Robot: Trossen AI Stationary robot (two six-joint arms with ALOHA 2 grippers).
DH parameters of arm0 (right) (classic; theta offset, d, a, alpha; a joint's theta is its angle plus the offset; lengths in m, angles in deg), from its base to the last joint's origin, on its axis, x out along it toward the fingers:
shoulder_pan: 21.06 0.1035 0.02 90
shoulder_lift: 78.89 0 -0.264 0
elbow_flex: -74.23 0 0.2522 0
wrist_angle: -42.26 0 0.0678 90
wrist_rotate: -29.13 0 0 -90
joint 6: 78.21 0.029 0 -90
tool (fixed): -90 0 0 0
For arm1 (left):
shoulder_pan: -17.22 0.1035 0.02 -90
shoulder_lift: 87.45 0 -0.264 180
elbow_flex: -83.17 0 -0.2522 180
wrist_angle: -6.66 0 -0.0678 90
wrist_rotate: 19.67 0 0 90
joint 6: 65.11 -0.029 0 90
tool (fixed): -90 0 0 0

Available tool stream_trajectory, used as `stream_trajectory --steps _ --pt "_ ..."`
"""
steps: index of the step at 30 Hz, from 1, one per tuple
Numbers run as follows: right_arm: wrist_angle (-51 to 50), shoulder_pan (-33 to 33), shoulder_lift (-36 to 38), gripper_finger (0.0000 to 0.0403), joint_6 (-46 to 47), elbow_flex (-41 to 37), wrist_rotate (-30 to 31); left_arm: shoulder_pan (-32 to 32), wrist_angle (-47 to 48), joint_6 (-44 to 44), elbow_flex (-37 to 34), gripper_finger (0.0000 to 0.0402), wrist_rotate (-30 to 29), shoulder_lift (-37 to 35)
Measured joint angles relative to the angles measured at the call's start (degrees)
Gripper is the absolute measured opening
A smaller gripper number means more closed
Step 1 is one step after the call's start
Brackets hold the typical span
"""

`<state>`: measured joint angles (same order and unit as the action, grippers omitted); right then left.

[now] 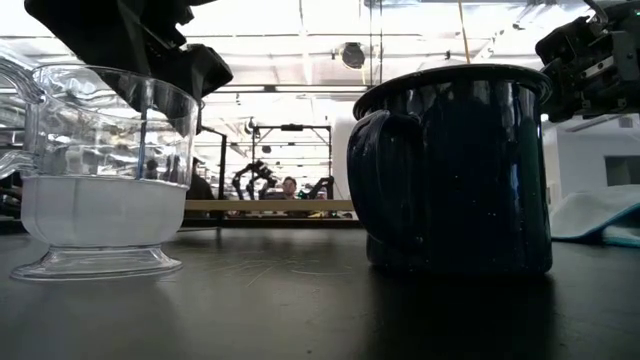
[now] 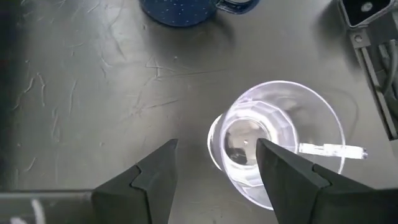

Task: Stack small to large cups/mugs on shelf
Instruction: Put the transparent mug on the shelf

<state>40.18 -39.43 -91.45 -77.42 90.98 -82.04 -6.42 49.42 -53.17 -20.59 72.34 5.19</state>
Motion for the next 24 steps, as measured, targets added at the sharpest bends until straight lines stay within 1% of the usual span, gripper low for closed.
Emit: stream_trajectory --steps 10,24 --pt "0.0 -0.02 0.0 0.0 0.02 0.01 0.0 -0.02 1.24 1.73 -0.02 0.0216 -1.43 0.0" --pt "-0.72 -0.01 0.0 0.0 0.02 0.0 0.0 -0.11 2.55 1.29 -0.02 0.0216 0.12 0.0"
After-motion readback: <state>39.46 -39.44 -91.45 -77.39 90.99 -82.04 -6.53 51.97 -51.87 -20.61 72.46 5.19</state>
